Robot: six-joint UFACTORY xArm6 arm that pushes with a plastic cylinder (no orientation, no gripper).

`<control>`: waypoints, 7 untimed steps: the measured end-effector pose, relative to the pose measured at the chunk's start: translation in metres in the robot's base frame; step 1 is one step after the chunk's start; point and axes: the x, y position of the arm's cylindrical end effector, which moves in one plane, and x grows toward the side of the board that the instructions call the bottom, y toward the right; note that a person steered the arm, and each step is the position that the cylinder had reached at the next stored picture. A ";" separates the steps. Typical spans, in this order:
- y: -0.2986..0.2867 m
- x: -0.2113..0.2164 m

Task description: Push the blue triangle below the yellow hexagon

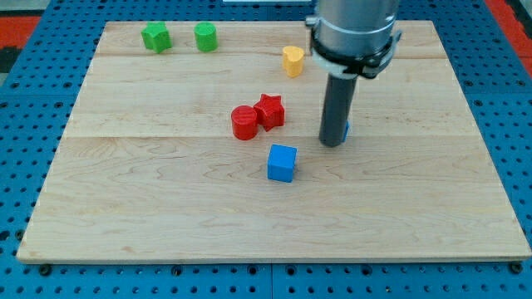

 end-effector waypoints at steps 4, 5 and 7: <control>0.034 -0.024; 0.017 -0.058; 0.028 -0.085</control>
